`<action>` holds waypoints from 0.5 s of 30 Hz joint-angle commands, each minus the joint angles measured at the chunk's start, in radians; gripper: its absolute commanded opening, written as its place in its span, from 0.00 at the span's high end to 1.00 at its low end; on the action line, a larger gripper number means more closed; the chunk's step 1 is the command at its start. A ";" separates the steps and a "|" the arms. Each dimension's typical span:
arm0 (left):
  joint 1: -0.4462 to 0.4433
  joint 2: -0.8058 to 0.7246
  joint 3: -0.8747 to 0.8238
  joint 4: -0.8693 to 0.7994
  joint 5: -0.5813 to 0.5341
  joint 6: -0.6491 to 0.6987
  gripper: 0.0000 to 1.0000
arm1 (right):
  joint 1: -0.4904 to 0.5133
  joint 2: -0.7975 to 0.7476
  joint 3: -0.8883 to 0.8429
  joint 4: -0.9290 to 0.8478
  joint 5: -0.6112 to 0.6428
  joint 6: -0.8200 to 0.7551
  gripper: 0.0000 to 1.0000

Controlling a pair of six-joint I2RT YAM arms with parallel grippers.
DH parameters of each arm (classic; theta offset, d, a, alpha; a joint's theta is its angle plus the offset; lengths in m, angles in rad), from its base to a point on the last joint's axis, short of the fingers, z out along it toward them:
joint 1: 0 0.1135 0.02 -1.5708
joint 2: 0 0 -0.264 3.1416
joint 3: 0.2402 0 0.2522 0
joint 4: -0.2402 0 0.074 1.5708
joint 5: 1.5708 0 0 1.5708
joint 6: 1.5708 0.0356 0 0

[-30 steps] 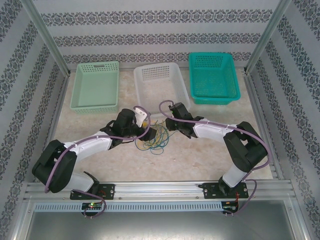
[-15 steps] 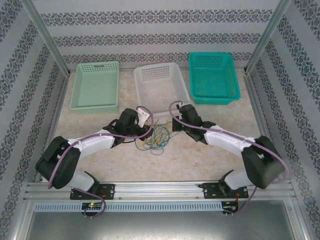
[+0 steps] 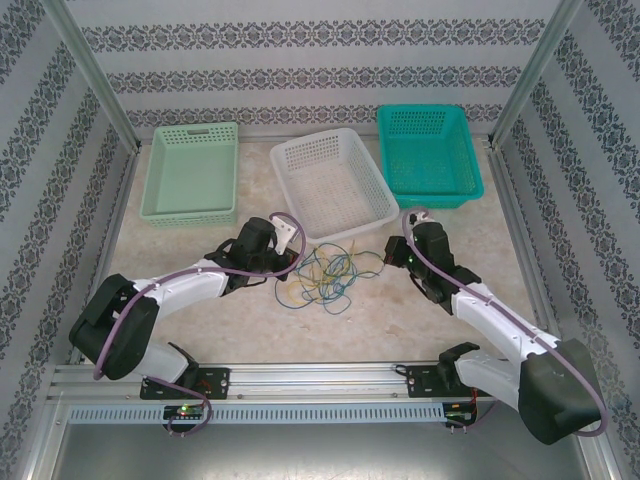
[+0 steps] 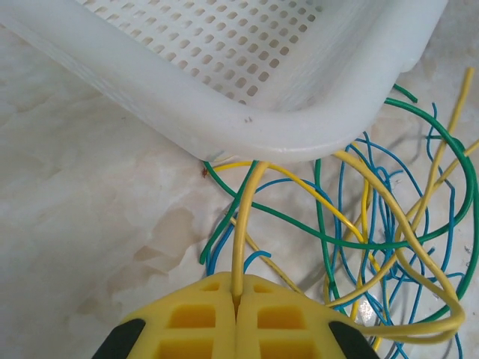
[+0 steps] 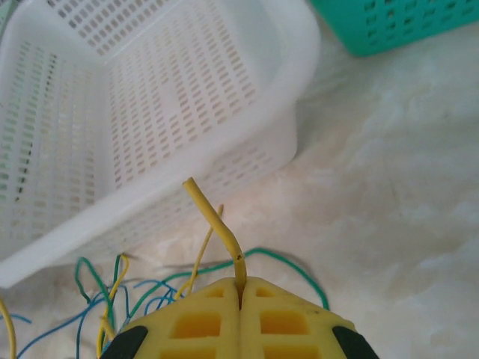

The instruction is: Untangle the cables

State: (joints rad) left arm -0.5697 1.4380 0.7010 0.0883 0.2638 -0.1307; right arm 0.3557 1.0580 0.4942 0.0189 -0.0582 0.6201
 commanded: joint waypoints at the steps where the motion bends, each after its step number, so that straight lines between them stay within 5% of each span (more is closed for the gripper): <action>1: -0.010 -0.026 0.001 -0.023 -0.045 0.009 1.00 | -0.001 -0.015 -0.034 0.005 -0.036 0.046 1.00; 10: -0.009 -0.145 -0.032 -0.152 -0.272 0.044 1.00 | -0.059 -0.046 -0.034 -0.222 0.105 0.099 1.00; 15: -0.009 -0.221 -0.069 -0.168 -0.367 0.045 1.00 | -0.073 -0.016 -0.017 -0.224 0.074 0.078 1.00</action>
State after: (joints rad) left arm -0.5697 1.2556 0.6567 -0.0261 0.0040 -0.1085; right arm 0.2897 1.0264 0.4664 -0.1638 0.0025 0.7017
